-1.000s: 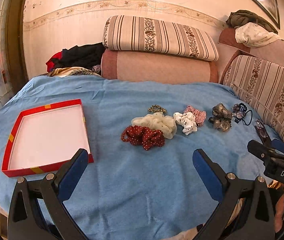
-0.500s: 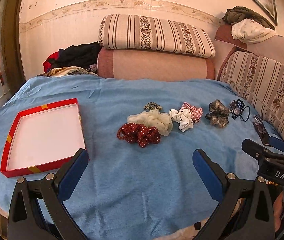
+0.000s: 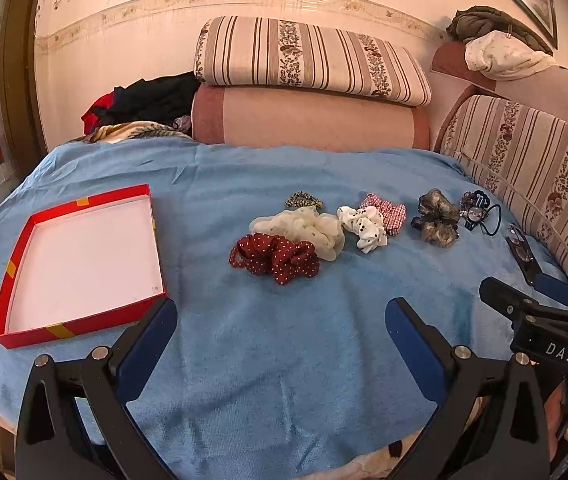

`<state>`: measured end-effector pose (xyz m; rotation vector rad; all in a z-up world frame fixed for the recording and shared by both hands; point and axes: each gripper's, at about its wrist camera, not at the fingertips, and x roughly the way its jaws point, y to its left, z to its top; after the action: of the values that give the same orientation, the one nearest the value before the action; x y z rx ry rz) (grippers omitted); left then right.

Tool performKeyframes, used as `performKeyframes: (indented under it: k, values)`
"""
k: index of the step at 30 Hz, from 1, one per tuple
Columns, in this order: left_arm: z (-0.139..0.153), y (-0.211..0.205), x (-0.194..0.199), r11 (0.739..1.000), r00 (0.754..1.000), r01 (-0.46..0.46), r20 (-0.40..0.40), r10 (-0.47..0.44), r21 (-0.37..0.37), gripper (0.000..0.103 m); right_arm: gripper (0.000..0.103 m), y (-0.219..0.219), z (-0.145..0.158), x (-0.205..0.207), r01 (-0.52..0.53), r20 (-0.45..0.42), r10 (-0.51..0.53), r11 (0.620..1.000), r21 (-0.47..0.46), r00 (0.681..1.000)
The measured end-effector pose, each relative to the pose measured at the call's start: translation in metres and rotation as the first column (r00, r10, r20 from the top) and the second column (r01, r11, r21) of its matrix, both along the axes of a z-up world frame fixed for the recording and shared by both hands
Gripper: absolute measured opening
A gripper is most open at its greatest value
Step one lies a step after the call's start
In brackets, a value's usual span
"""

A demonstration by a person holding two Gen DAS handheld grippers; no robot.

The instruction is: Organize jewelry

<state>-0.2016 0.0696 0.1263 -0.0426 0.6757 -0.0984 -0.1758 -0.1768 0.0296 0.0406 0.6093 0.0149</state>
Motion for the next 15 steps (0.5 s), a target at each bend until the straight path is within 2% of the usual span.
performKeyframes:
  k: [8, 15]
  values:
    - [-0.013, 0.016, 0.015, 0.999, 0.998, -0.026, -0.056, 0.024, -0.045, 0.103, 0.102, 0.0, -0.01, 0.007, -0.014, -0.028, 0.014, 1.0, 0.005, 1.0]
    - [-0.025, 0.039, 0.047, 0.995, 0.993, -0.042, -0.114, 0.032, -0.09, 0.103, 0.1, -0.001, -0.026, 0.022, -0.04, -0.072, 0.043, 0.998, 0.039, 0.997]
